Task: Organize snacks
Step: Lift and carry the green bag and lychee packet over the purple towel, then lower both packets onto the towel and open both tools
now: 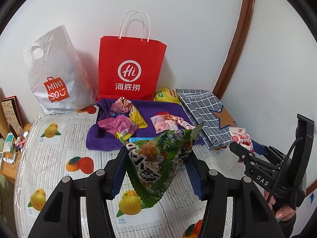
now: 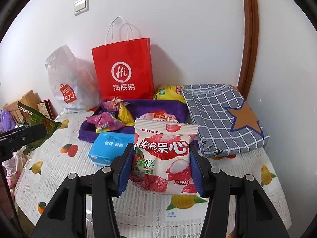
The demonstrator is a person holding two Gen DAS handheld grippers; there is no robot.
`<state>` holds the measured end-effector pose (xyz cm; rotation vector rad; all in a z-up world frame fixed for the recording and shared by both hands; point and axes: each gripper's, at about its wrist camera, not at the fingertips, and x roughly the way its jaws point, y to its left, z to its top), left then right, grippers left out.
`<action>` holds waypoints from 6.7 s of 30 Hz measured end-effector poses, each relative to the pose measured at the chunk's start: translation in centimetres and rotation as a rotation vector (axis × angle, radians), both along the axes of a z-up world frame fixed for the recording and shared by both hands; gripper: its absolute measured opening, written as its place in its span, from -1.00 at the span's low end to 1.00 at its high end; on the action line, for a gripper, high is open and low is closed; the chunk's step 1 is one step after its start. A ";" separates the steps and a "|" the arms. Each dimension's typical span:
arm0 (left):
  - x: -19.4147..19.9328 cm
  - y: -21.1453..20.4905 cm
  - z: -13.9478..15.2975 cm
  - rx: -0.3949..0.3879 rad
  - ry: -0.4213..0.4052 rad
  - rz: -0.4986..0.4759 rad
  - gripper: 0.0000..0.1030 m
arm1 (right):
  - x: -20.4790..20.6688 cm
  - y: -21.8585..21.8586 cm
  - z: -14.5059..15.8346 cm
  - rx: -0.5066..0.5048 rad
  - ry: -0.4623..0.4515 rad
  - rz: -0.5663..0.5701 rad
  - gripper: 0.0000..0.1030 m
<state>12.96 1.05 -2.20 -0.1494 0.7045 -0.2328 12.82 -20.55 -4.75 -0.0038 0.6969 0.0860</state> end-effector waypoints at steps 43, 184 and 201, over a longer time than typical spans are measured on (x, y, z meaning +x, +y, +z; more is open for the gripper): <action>5.5 2.0 0.9 0.013 -0.030 0.036 0.04 | 7.4 2.5 1.4 -0.014 0.001 0.012 0.02; 27.5 0.1 -12.0 0.056 0.352 -0.017 0.06 | 28.2 1.9 -13.7 -0.167 0.354 0.006 0.04; 27.4 0.3 -11.6 0.038 0.385 -0.032 0.30 | 27.4 2.7 -12.1 -0.164 0.312 -0.003 0.20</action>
